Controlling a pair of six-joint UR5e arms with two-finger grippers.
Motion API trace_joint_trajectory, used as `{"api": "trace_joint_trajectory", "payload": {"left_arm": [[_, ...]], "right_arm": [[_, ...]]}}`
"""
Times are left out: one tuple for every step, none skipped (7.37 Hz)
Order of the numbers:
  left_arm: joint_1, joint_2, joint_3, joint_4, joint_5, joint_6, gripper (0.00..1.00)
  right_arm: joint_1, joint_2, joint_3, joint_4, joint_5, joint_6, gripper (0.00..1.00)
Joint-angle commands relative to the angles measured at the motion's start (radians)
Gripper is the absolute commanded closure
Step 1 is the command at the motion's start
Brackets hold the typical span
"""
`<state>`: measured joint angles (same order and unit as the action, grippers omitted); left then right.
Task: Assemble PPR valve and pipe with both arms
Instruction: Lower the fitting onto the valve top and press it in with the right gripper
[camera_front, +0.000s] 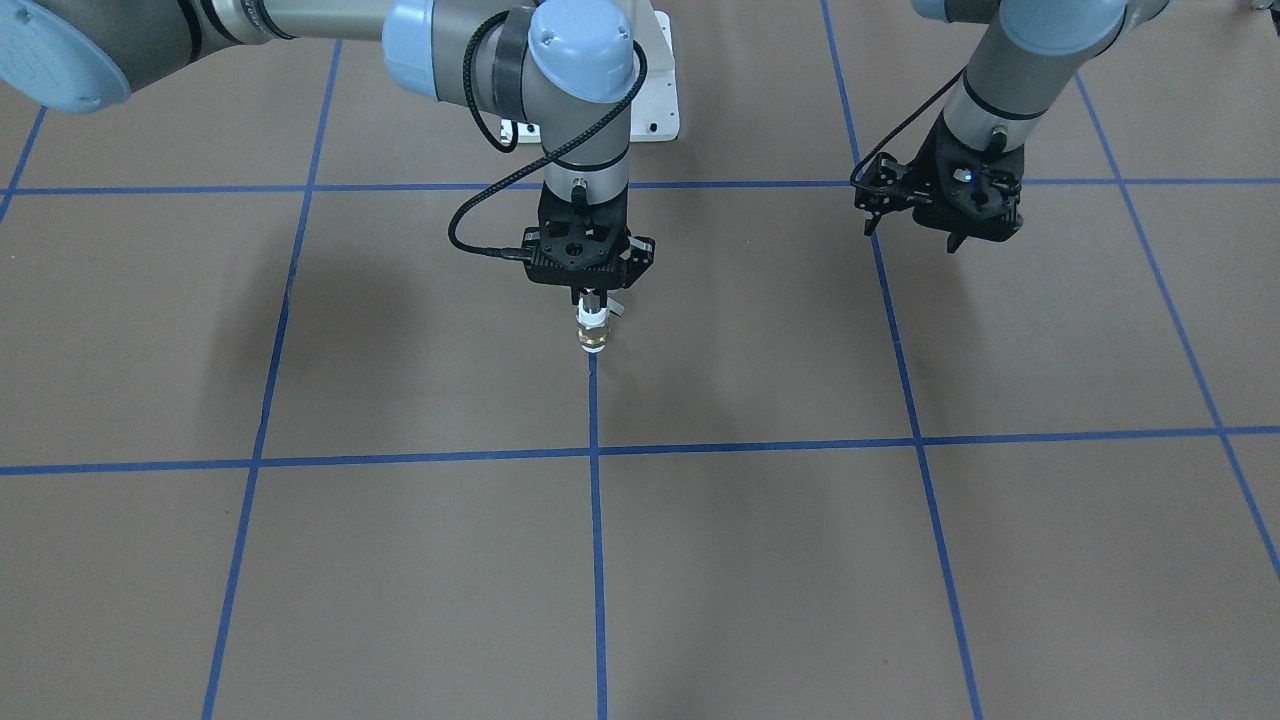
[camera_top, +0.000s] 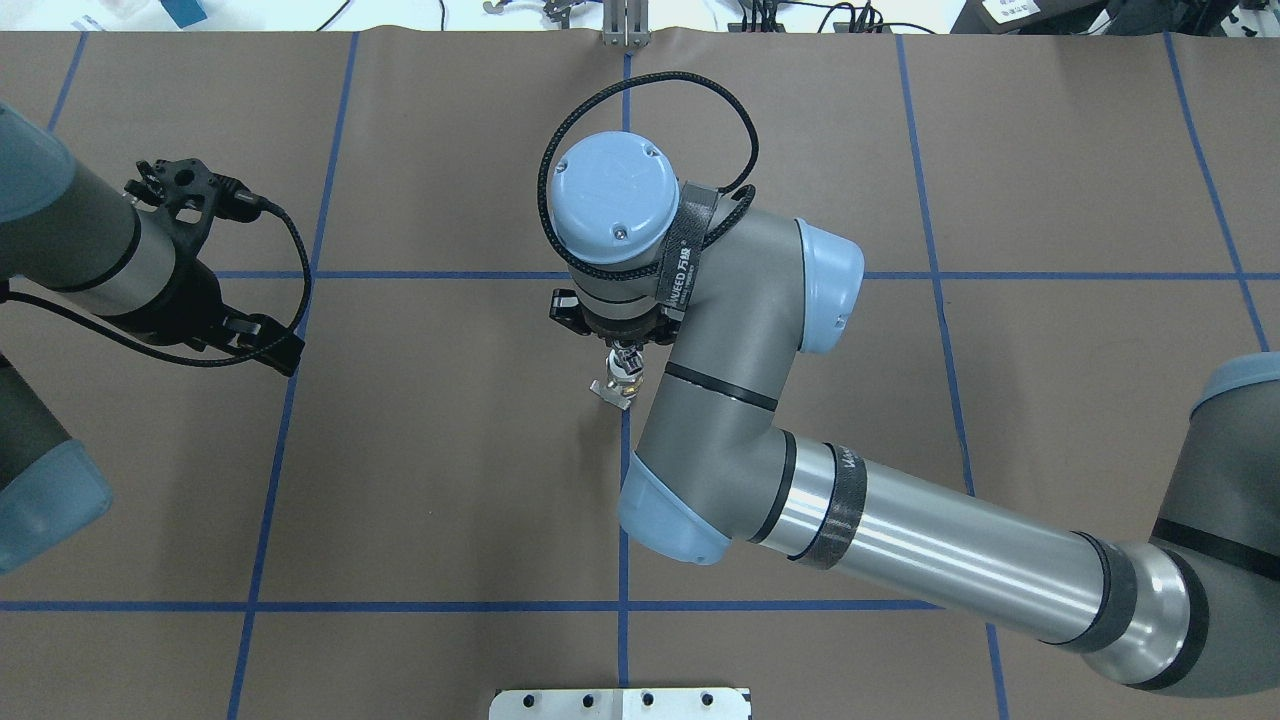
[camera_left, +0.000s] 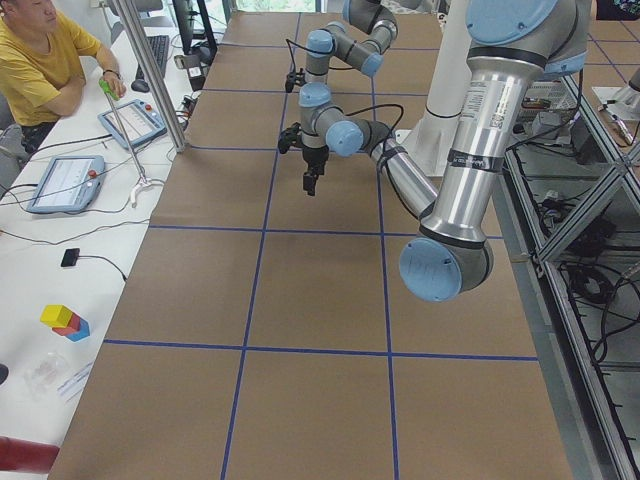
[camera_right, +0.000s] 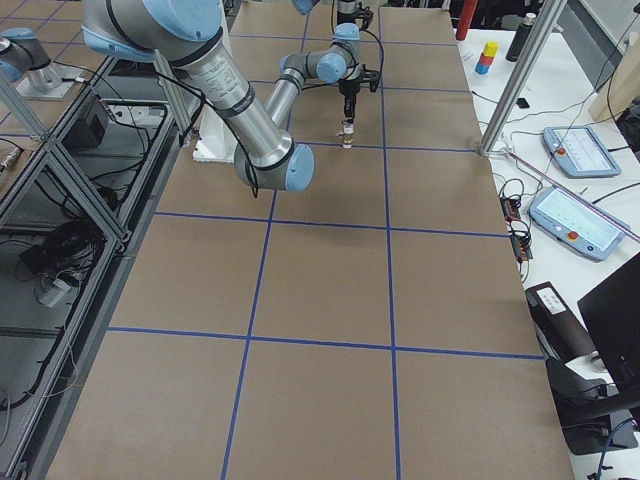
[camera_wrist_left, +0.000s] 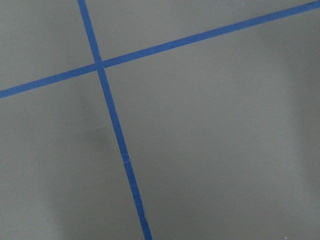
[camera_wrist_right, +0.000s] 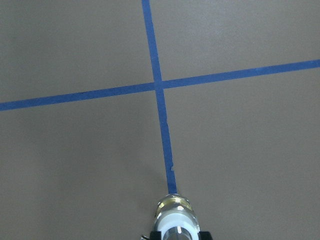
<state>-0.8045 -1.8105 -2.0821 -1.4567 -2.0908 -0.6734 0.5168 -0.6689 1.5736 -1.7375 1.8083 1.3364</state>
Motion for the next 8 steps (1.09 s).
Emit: {"api": "trace_joint_trajectory", "payload": {"left_arm": [[0.001,-0.001,0.007,-0.002,0.0,0.0,0.01],[0.001,-0.001,0.005,-0.002,0.0,0.0,0.01],[0.001,-0.001,0.005,-0.002,0.0,0.0,0.01],[0.001,-0.001,0.005,-0.002,0.0,0.0,0.01],[0.001,-0.001,0.007,-0.002,0.0,0.0,0.01],[0.001,-0.001,0.007,-0.002,0.0,0.0,0.01],[0.001,-0.001,0.007,-0.002,0.0,0.0,0.01],[0.001,-0.001,0.011,-0.004,0.0,0.0,0.01]], "right_arm": [[-0.001,-0.003,0.002,-0.002,0.002,0.001,1.0],[-0.001,-0.003,0.002,-0.001,0.002,0.003,1.0],[-0.001,-0.001,0.0,0.001,0.002,0.003,1.0],[-0.001,-0.003,0.0,0.003,0.002,0.004,1.0],[-0.001,-0.008,-0.001,0.006,0.002,0.004,1.0],[-0.001,-0.008,-0.001,0.007,0.002,0.004,1.0],[-0.001,-0.011,-0.001,0.031,0.002,0.004,0.83],[-0.001,-0.02,-0.003,0.041,0.002,0.006,0.35]]}}
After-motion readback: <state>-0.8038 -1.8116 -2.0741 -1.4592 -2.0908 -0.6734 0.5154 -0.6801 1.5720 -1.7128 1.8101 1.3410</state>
